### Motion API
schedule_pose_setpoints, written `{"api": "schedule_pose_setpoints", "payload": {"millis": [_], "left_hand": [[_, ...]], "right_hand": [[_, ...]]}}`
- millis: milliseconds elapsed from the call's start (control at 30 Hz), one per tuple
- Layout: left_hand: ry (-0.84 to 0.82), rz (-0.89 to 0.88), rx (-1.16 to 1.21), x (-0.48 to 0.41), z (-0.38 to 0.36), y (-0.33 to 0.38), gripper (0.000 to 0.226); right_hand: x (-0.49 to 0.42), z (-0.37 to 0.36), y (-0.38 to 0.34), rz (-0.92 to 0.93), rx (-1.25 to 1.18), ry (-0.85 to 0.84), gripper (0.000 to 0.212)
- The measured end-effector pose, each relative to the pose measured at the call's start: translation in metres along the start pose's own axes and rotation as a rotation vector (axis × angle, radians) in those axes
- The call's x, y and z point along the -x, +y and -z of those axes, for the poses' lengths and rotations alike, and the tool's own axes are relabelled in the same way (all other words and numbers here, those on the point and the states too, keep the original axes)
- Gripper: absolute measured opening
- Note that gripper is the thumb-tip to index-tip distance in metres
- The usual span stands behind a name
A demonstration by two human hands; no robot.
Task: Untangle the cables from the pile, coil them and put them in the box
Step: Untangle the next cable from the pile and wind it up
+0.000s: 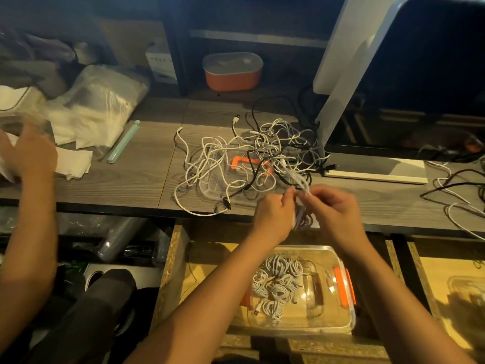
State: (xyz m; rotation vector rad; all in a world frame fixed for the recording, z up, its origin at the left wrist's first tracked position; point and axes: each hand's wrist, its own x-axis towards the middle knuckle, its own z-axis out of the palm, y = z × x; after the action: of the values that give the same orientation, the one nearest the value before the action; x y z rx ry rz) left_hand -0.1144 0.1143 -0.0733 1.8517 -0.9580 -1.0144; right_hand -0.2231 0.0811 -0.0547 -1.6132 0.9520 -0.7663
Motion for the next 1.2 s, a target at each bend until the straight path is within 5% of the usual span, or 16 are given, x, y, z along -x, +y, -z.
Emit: {"api": "schedule_pose_setpoints", "payload": {"millis": [167,400,633,767,867,967,1200], "left_hand": [[-0.119,0.098,0.313,0.006,0.000,0.001,0.047],[-0.108,-0.013,0.478,0.008,0.001,-0.001,0.044],[0.107,-0.060,0.617,0.007,-0.001,-0.005,0.041],[0.323,0.267,0.803,0.000,-0.002,0.003,0.039],[0.421,0.467,0.842,-0.005,-0.002,0.005,0.035],[0.519,0.432,0.760,-0.008,0.000,0.007,0.039],[0.480,0.129,0.268,-0.027,0.016,-0.009,0.058]], "right_hand": [[-0.009,0.006,-0.009,-0.305,-0.309,0.005,0.012],[-0.015,-0.002,-0.011,-0.713,-0.578,-0.045,0.023],[-0.017,-0.021,0.002,-0.875,-0.848,-0.044,0.019],[-0.008,-0.043,0.012,-0.939,-0.977,0.122,0.021],[0.004,-0.058,0.013,-0.791,-0.846,0.304,0.011],[0.018,-0.068,0.019,-0.479,-0.533,0.348,0.010],[0.030,-0.059,0.019,-0.013,-0.223,-0.017,0.010]]}}
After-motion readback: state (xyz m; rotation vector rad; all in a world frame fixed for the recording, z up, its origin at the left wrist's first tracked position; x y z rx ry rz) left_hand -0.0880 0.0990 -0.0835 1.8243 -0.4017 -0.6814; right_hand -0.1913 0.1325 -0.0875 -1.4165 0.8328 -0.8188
